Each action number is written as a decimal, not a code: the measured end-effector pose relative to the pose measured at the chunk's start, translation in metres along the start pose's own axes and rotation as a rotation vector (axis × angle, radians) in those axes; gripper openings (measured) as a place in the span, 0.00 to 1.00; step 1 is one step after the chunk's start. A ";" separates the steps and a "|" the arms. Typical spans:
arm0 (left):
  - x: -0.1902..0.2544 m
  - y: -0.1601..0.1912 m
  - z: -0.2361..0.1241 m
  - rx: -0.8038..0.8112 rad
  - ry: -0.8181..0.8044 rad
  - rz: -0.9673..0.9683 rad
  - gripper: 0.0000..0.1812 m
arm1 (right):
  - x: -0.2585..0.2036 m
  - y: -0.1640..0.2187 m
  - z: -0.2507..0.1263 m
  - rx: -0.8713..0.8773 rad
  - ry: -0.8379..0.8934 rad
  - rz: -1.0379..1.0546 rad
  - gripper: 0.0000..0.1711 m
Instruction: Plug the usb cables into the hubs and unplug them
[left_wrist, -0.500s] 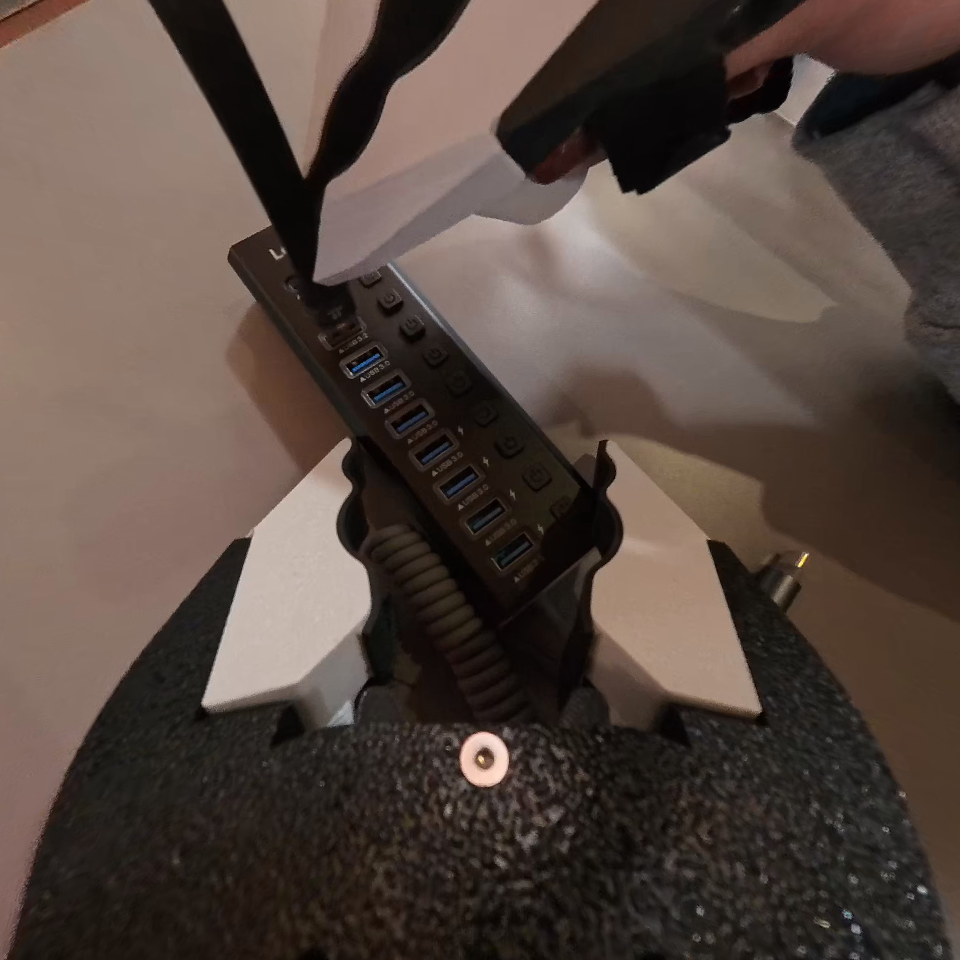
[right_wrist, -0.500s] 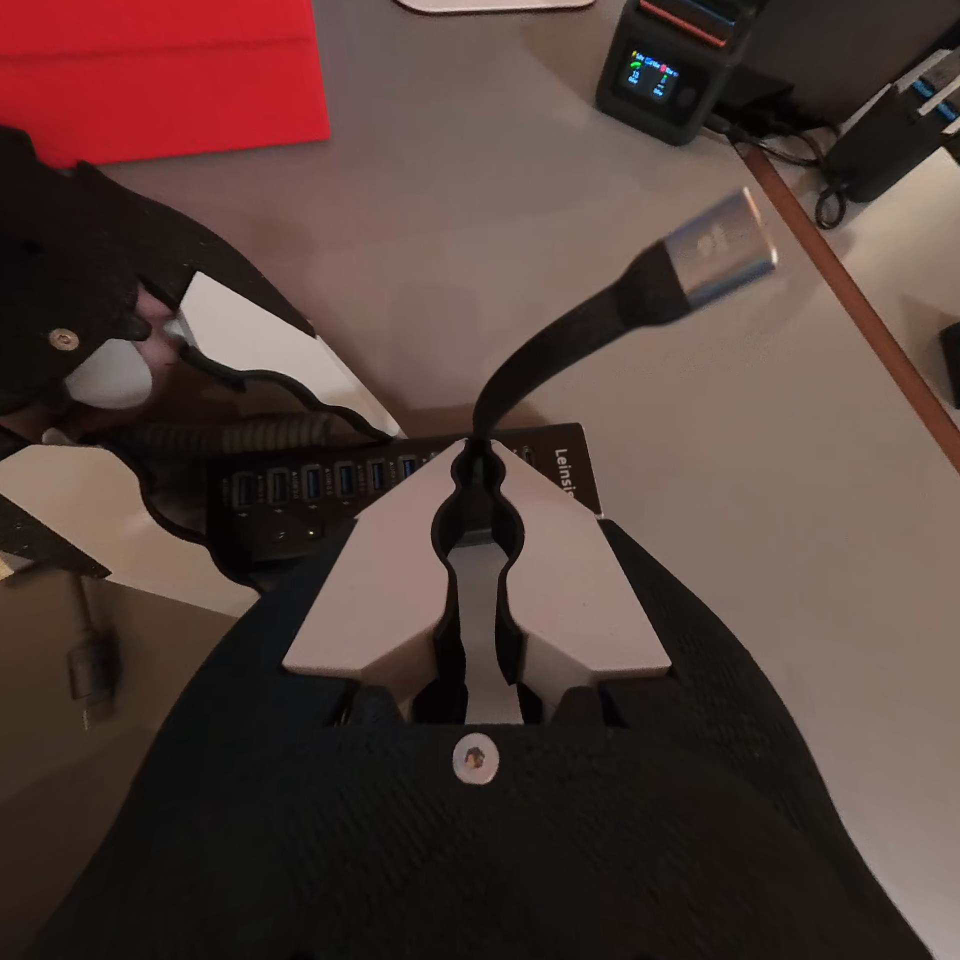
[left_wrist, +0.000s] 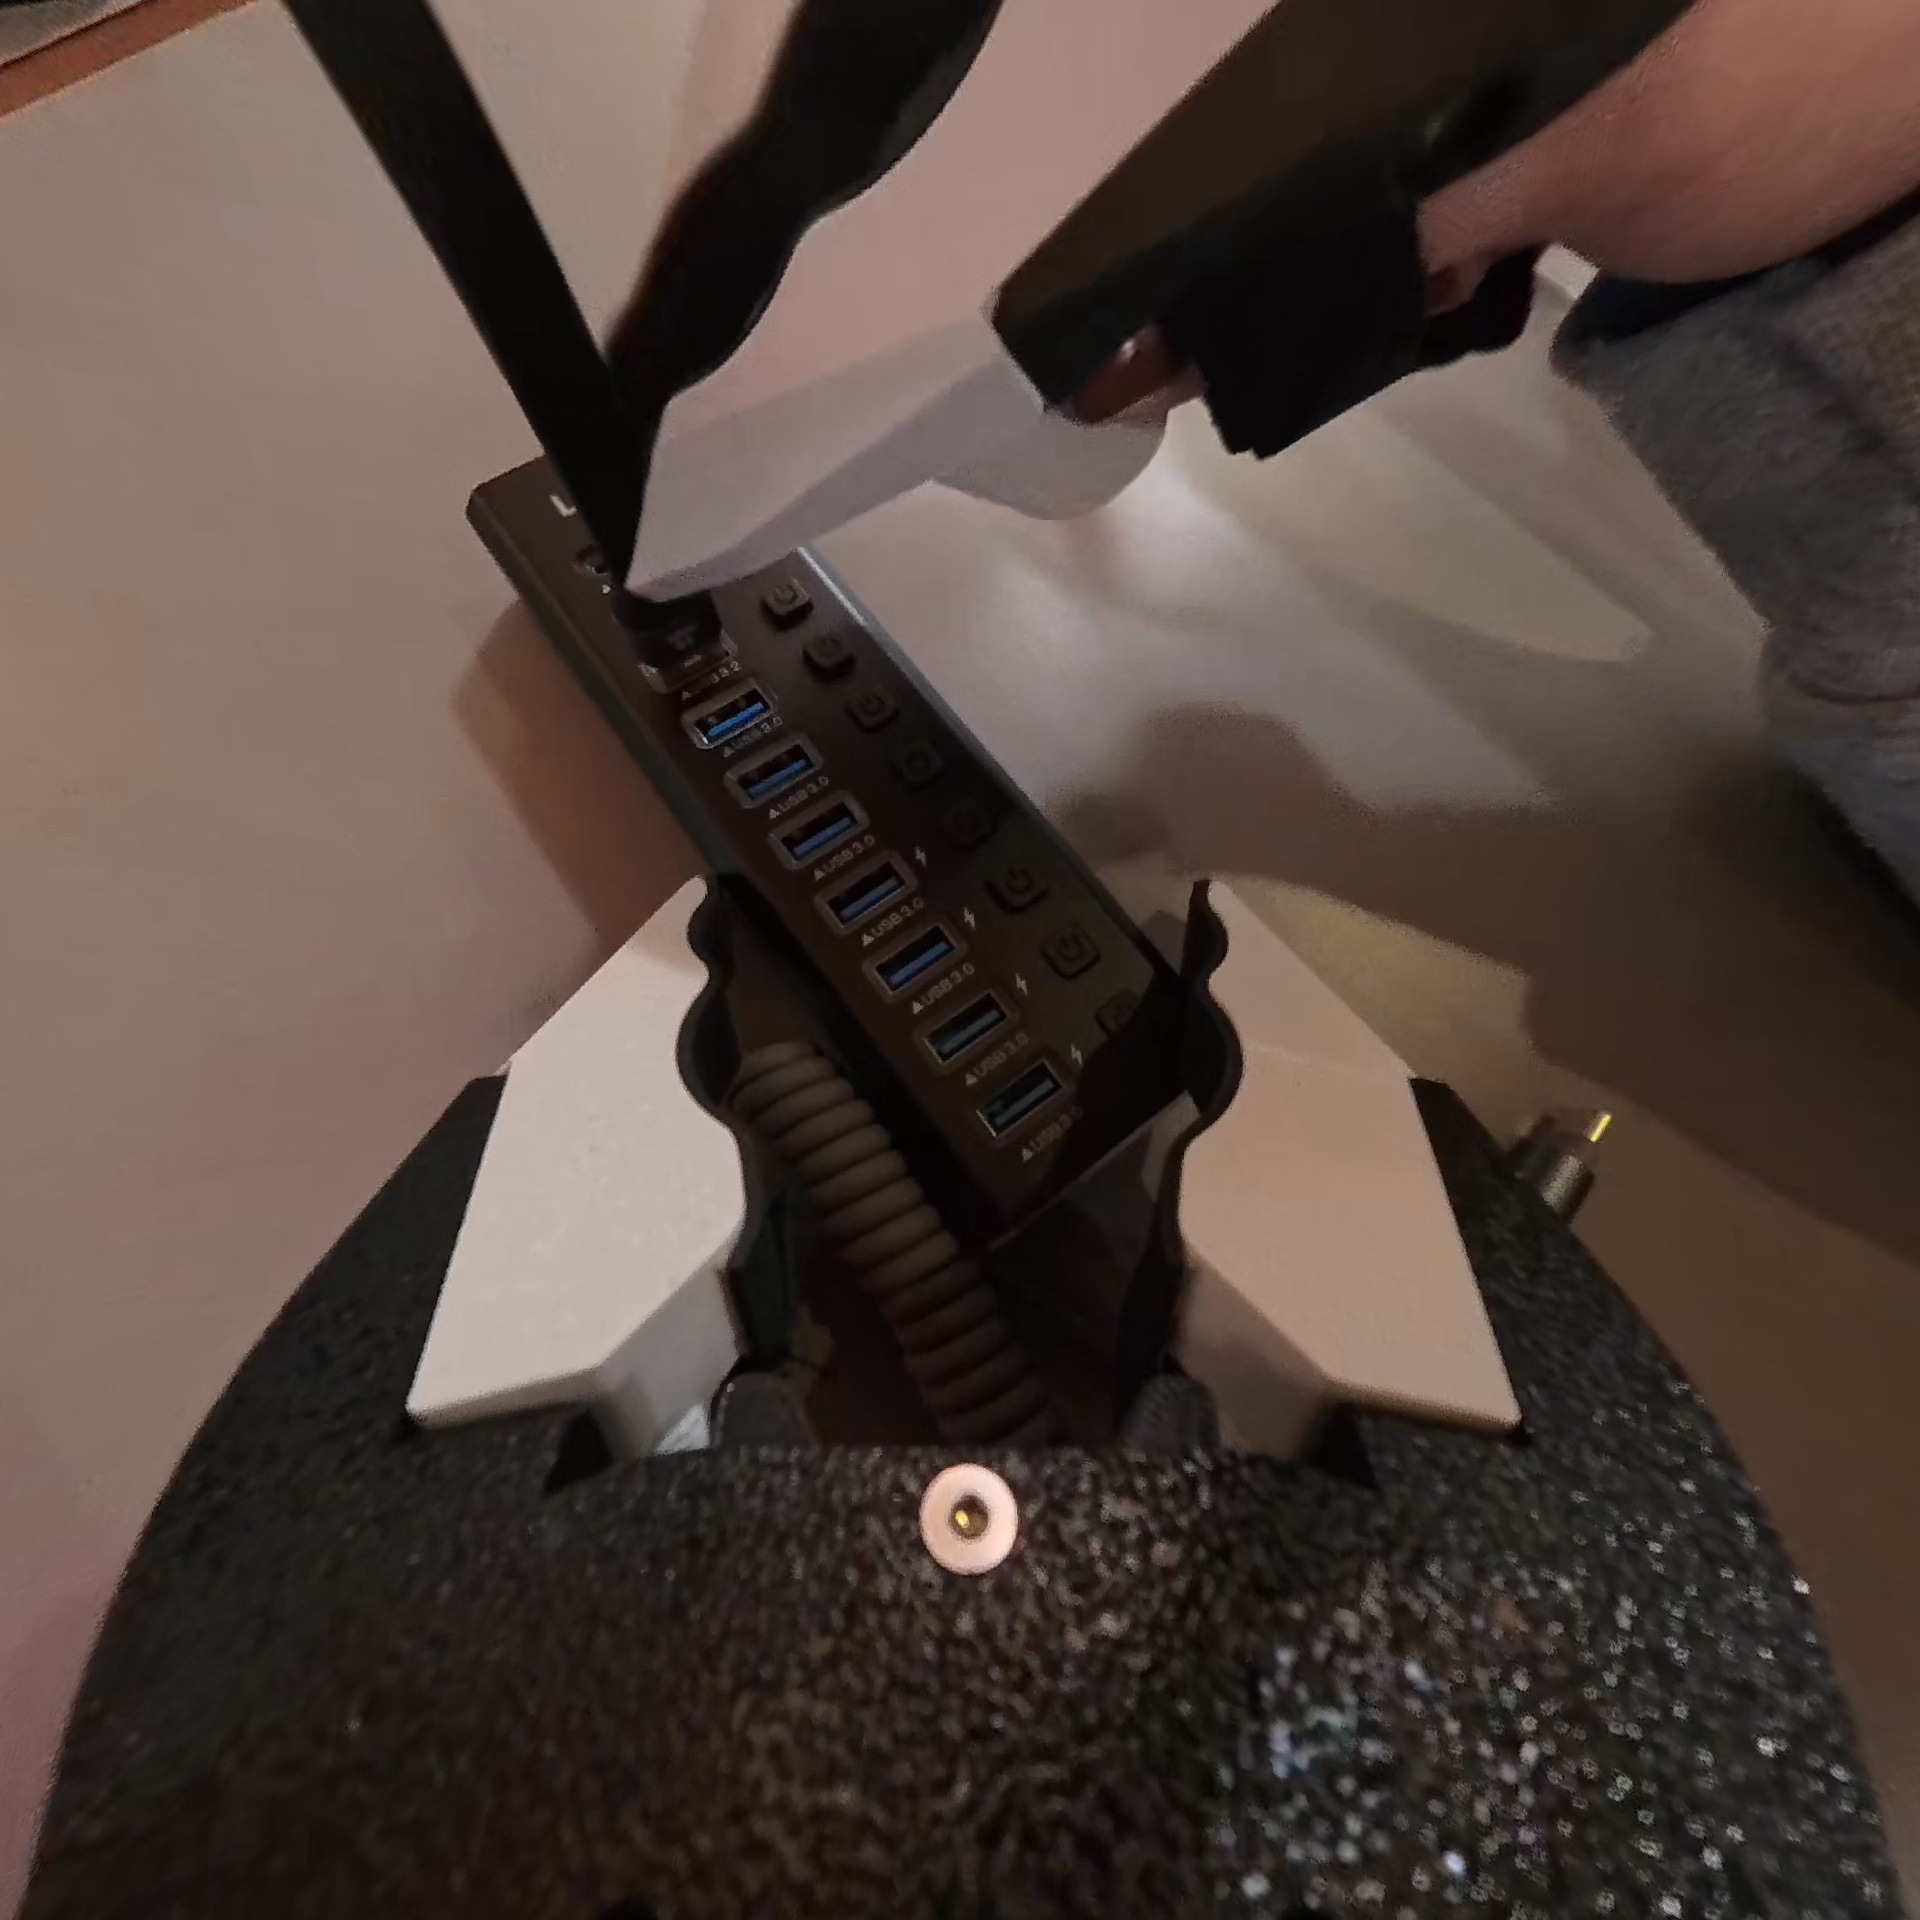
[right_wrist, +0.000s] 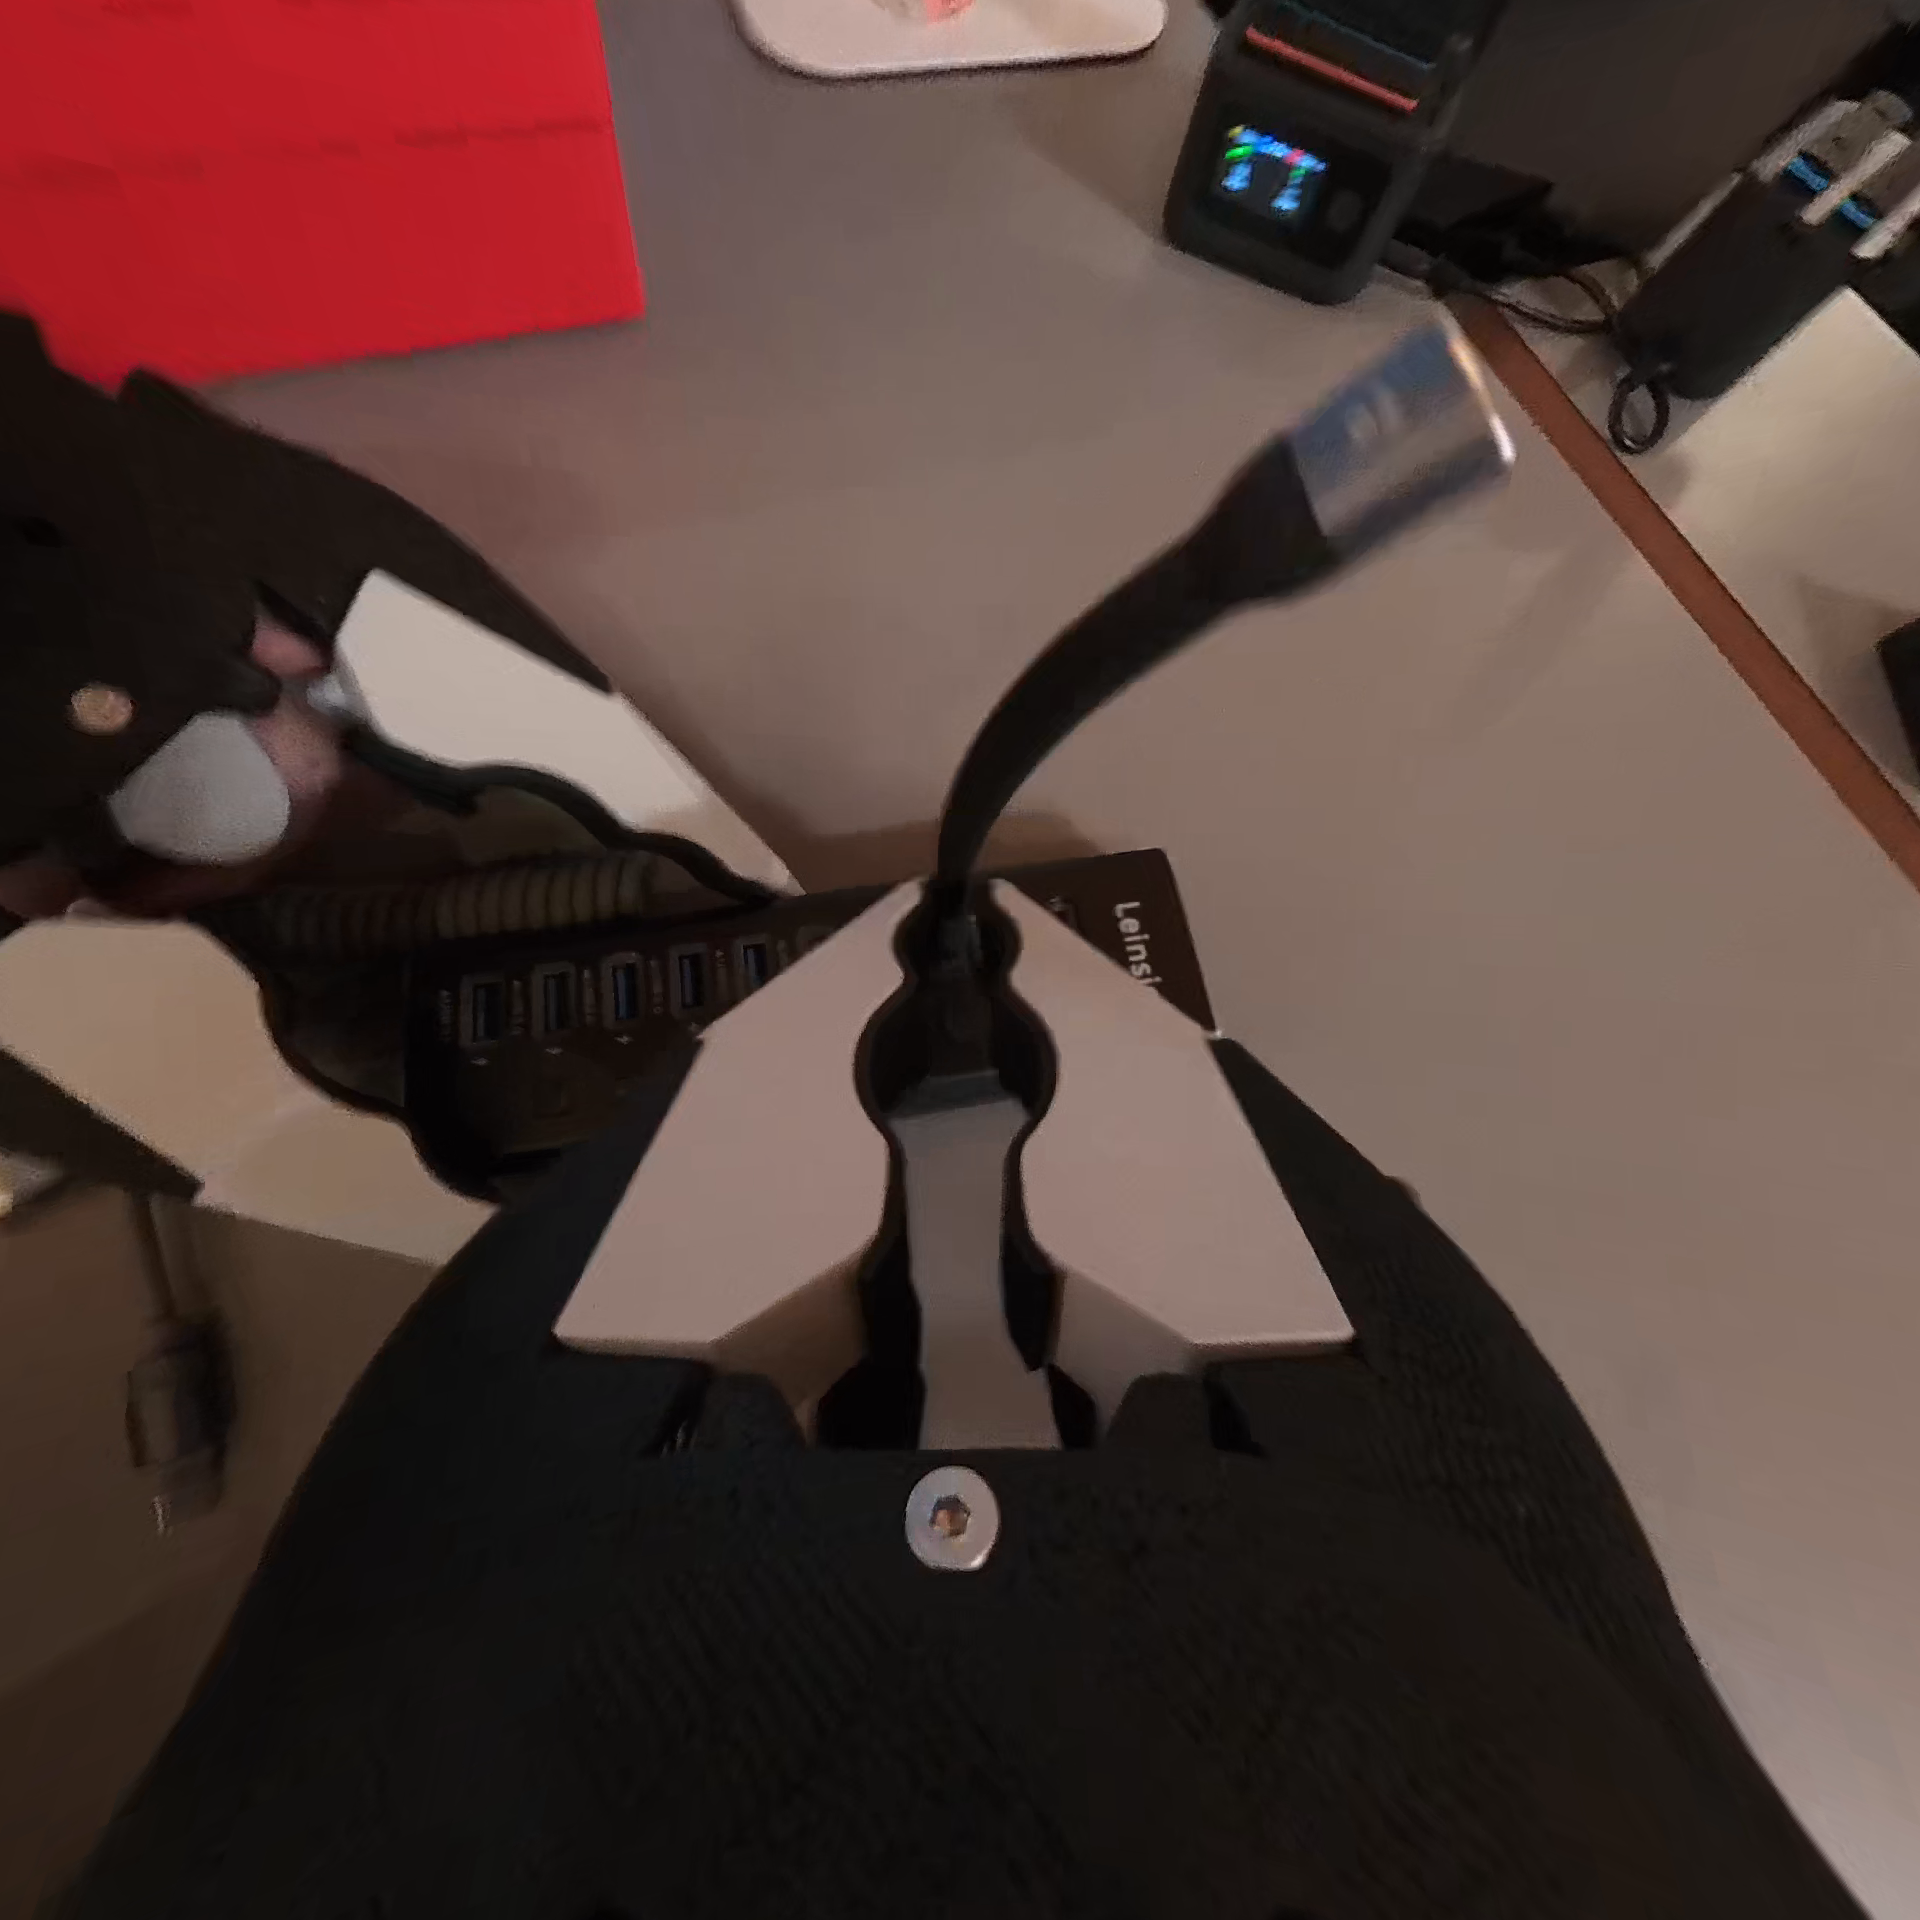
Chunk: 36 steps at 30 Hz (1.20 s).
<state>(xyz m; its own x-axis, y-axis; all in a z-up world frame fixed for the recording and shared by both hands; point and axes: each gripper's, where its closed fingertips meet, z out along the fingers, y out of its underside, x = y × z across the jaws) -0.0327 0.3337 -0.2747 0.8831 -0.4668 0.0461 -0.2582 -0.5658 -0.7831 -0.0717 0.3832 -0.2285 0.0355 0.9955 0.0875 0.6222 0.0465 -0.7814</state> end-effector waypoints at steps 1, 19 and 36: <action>0.000 0.000 0.000 0.000 0.000 0.000 0.47 | 0.004 -0.001 0.001 0.024 0.009 0.052 0.13; 0.000 0.000 0.000 0.000 0.001 -0.001 0.49 | -0.003 0.001 0.017 0.151 -0.080 0.106 0.02; -0.031 -0.040 -0.107 0.595 -0.065 -0.012 0.52 | -0.113 0.037 -0.042 0.100 -0.209 0.025 0.36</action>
<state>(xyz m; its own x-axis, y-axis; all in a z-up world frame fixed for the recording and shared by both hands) -0.0912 0.2982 -0.1781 0.9118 -0.4093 0.0339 -0.0008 -0.0843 -0.9964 -0.0200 0.2692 -0.2416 -0.1198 0.9913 -0.0545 0.5421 0.0193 -0.8401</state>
